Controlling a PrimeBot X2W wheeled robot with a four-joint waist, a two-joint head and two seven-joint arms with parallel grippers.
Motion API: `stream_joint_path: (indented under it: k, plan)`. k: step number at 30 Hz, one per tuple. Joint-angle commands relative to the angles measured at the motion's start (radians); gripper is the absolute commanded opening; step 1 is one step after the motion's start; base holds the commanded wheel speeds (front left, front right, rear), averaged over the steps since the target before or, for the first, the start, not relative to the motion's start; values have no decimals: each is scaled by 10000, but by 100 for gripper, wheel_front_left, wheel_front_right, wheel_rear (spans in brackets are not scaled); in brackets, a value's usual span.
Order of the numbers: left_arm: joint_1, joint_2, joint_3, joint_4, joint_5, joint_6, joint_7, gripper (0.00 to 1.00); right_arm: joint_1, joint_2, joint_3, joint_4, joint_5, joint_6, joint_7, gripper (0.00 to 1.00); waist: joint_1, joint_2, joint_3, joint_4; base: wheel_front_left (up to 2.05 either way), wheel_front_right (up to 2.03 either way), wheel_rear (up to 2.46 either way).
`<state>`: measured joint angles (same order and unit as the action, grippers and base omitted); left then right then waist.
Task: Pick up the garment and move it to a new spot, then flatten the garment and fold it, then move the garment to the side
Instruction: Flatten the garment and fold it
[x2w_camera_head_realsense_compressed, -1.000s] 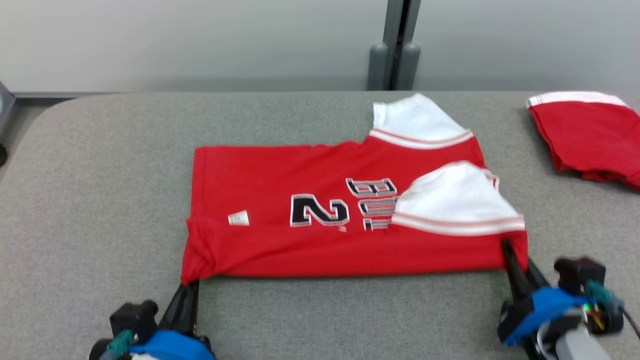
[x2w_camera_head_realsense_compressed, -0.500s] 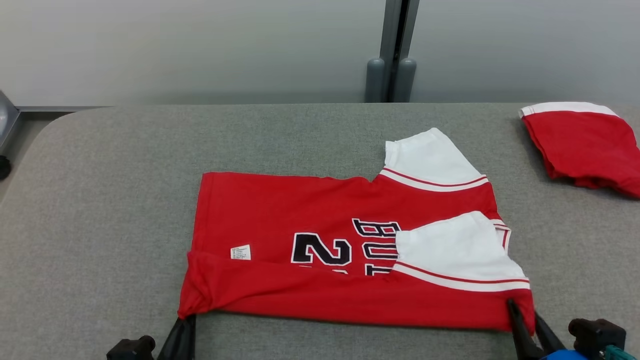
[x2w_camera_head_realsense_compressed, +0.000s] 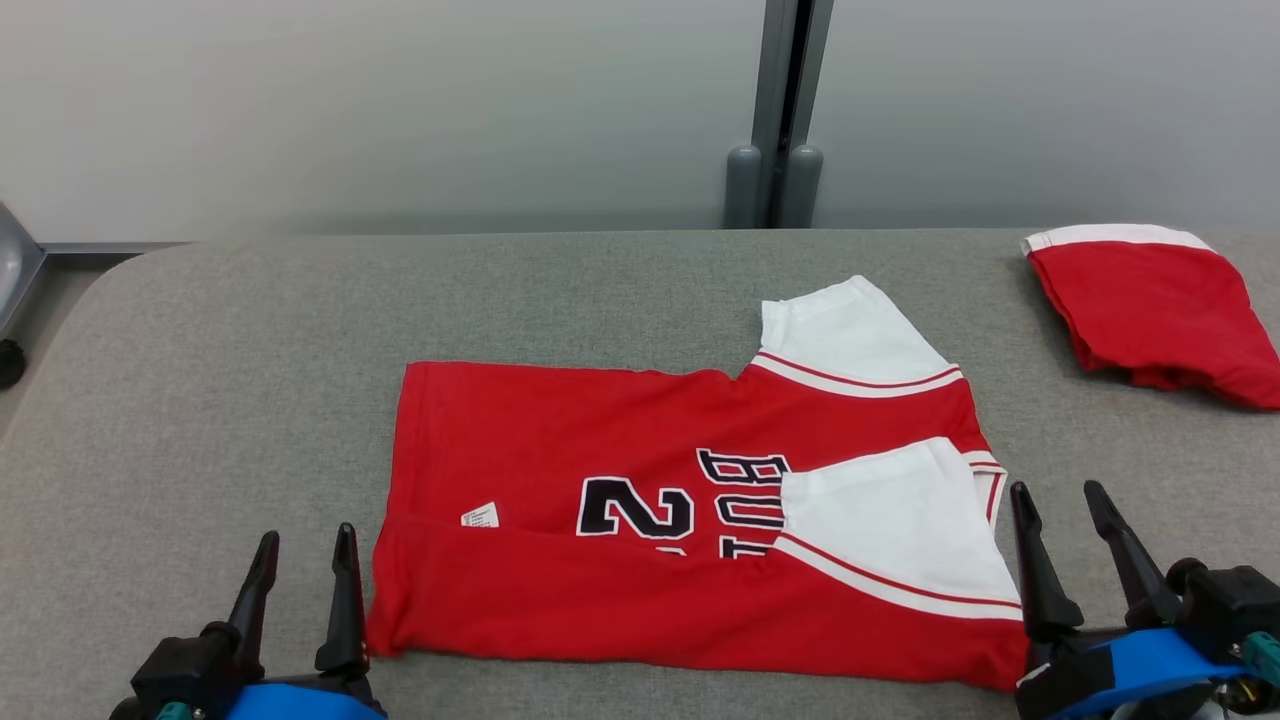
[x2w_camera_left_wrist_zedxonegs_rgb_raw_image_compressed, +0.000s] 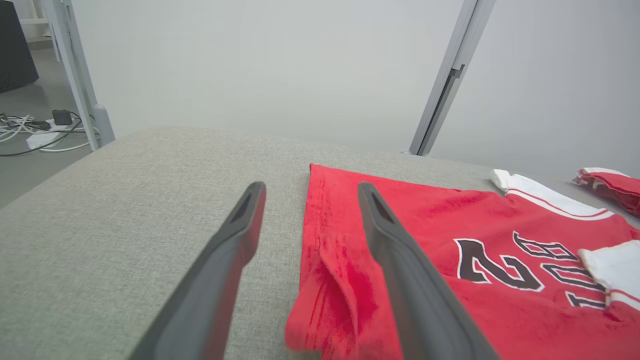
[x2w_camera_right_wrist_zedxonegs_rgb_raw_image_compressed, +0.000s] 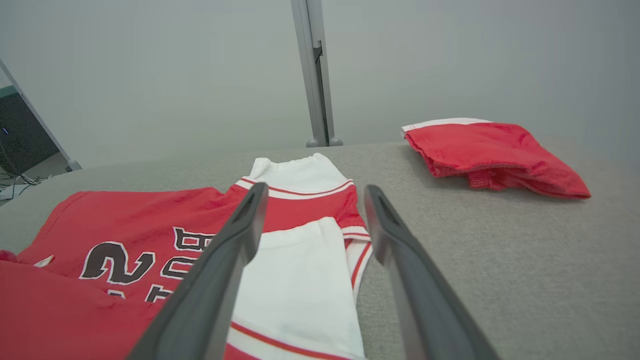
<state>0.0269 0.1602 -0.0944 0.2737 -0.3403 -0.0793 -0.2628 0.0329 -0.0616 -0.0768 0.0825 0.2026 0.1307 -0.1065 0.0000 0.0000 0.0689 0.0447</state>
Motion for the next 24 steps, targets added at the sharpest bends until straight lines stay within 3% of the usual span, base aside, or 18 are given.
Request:
stream_joint_path:
  k: [1,24]
  plan:
    - [68,66,136,-229,91,71,-26,100,-244,56,73,-88,-90,2,-143,100,0,0,-65,-52,0,0,0]
    - [-1371,-157,407,-216,507,203,-26,100,-1137,109,580,498,161,2,-1198,100,0,0,-50,-242,0,0,0]
